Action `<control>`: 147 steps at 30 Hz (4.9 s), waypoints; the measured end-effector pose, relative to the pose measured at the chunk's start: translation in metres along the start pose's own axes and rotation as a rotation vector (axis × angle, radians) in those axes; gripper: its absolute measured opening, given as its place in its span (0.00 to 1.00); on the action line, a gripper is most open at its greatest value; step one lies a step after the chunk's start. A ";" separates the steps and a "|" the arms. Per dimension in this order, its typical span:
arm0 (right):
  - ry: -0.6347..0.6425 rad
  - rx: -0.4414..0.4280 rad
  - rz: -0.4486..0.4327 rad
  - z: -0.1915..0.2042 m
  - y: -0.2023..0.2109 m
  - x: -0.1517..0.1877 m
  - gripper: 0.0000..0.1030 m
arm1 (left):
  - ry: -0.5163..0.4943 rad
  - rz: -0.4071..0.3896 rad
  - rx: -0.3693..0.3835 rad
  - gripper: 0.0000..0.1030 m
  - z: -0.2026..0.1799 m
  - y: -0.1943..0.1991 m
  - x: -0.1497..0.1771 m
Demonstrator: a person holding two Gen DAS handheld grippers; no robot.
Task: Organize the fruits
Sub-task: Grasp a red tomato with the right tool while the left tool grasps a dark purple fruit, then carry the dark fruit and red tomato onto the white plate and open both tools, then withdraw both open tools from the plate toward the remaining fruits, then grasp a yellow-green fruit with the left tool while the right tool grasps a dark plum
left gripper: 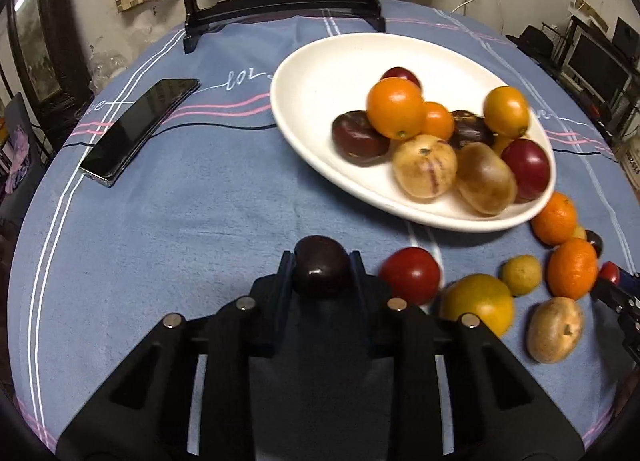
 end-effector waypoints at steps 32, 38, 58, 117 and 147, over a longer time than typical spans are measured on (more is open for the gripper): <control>-0.011 -0.004 -0.110 0.024 -0.070 -0.169 0.29 | 0.096 -0.176 0.137 0.28 -0.030 0.000 -0.099; -0.052 -0.009 -0.121 0.021 -0.082 -0.179 0.66 | 0.109 -0.249 0.127 0.58 -0.027 -0.008 -0.107; -0.116 0.019 -0.126 -0.019 -0.026 -0.114 0.67 | 0.098 -0.216 0.146 0.85 -0.028 -0.001 -0.092; -0.132 0.010 -0.059 -0.035 0.008 0.002 0.67 | -0.170 -0.120 0.080 0.33 -0.079 0.030 0.025; -0.004 0.056 0.048 -0.013 -0.012 0.000 0.67 | -0.103 0.003 0.172 0.40 -0.061 0.023 0.053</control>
Point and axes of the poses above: each gripper's, at about its wrist camera, not at the fingertips, and y roughly against the way its jaws point, z to its left, x to its underside, the point moved 8 cm from there along -y, roughly the way its jaws point, and after that the axes turned 8 degrees about y, right-handed, at the moved point
